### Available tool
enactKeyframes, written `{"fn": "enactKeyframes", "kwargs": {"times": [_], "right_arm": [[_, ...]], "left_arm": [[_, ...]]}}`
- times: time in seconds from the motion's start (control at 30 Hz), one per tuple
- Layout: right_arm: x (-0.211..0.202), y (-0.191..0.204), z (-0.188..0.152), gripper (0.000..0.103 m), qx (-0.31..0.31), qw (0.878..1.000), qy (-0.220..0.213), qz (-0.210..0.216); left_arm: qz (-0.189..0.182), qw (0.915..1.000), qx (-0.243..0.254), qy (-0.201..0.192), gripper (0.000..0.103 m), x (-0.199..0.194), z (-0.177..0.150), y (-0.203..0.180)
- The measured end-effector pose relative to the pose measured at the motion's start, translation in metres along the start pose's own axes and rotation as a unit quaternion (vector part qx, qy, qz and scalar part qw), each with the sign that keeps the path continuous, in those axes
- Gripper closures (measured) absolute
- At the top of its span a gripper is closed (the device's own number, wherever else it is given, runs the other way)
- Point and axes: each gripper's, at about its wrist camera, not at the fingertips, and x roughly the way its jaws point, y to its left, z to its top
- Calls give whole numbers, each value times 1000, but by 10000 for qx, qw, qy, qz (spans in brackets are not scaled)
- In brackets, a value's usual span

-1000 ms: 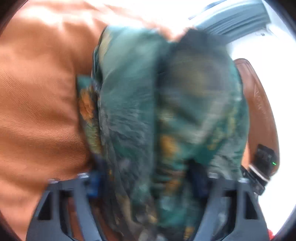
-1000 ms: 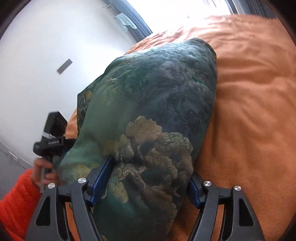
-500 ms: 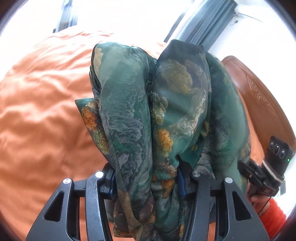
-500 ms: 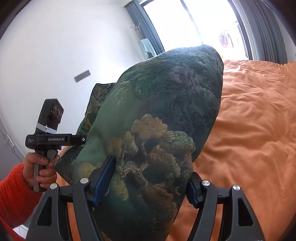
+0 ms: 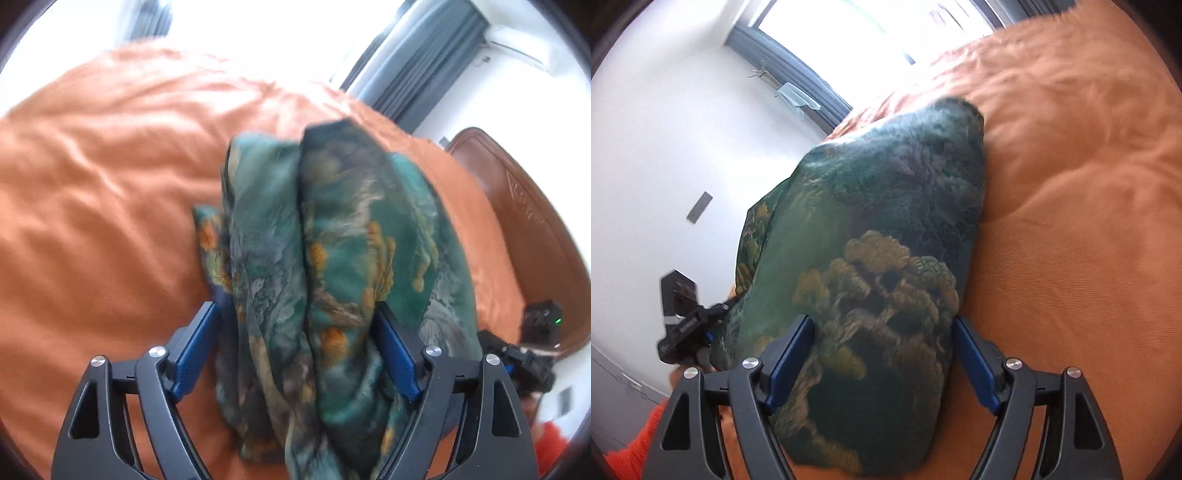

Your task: Fold large clothes

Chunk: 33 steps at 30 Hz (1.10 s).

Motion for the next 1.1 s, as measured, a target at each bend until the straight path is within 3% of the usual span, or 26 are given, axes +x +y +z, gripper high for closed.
{"fn": "enactKeyframes", "kwargs": {"times": [0.1, 0.17, 0.27, 0.4, 0.5, 0.57, 0.7, 0.83, 1.1], "right_arm": [[-41, 30, -13, 24, -825, 9933, -499, -641], [-69, 58, -25, 20, -1411, 9761, -966, -1343], [-109, 93, -45, 3, -1774, 9478, -1644, -2077], [-144, 116, -60, 0, -1678, 9276, -2210, -2502], [-154, 118, -63, 0, -1519, 9260, -2143, -2711], [-160, 119, -68, 0, -1481, 9274, -2064, -2747], [-177, 128, -92, 0, -1514, 9202, -2097, -2938], [-183, 140, -110, 0, -1548, 9214, -1948, -2985], [-183, 163, -135, 0, -1687, 9197, -1679, -3124]], "left_arm": [[842, 9904, 832, -709, 1, -62, -18, -41], [1396, 9768, 1212, -1083, 1, -93, -24, -61], [2135, 9559, 1473, -1380, 0, -115, -23, -87], [2555, 9447, 1432, -1476, 1, -139, -34, -112], [2767, 9311, 1458, -1876, 1, -154, -45, -127], [2704, 9323, 1474, -1894, 0, -153, -52, -131], [2452, 9501, 1234, -1480, 0, -151, -68, -141], [2205, 9612, 1040, -1289, 0, -154, -82, -148], [2217, 9601, 1224, -1186, 0, -169, -96, -168]]}}
